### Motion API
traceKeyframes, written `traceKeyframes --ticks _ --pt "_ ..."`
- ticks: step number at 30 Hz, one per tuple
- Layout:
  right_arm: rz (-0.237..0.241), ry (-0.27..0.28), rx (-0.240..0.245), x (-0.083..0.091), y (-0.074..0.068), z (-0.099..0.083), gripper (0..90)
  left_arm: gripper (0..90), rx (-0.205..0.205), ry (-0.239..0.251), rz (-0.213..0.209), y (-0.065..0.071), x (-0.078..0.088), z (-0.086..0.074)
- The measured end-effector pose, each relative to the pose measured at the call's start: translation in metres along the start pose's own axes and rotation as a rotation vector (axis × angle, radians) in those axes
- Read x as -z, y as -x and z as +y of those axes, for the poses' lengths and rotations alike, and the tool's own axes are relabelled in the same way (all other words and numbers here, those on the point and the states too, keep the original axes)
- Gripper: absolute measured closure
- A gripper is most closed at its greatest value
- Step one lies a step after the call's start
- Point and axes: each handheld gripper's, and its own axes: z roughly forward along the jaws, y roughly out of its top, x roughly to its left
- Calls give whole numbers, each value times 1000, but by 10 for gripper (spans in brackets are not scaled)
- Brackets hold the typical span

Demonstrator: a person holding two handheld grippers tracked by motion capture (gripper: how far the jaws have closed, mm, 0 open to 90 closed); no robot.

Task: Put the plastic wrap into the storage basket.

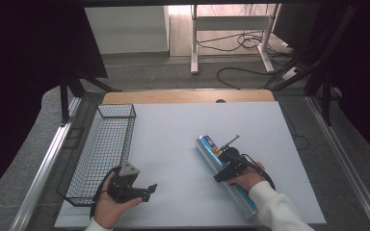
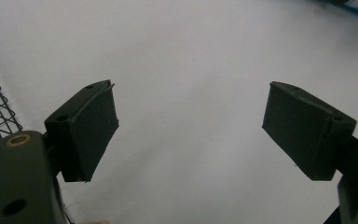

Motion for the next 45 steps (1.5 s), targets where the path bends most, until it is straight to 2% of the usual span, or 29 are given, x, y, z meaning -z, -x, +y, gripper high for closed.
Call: traceKeyframes --ticks 6,7,8,9,10,11,16,20,30,37,45 --pt "17 -22 -32 1 2 3 301 174 5 1 1 0 0 0" --pt "38 -18 -46 1 5 3 305 174 4 0 0 -1 0 0" --pt "38 -18 -46 1 5 3 305 174 4 0 0 -1 0 0" --pt "63 -16 -65 1 9 3 307 174 5 2 0 -1 0 0" --pt "63 -16 -65 1 9 3 307 174 5 2 0 -1 0 0" --pt "85 -12 -70 1 12 3 309 174 6 3 -1 -2 0 0" --pt "93 -17 -69 3 14 2 313 174 7 3 0 -2 0 -1" --pt "117 0 -80 7 17 2 315 174 11 7 0 -1 0 0" --pt "161 72 -96 32 22 7 316 174 11 9 -6 -1 0 0" --pt "197 111 -112 46 18 16 317 174 9 11 -8 -1 0 0" --pt "232 138 -119 47 10 25 317 174 27 17 -26 -3 -1 -1"
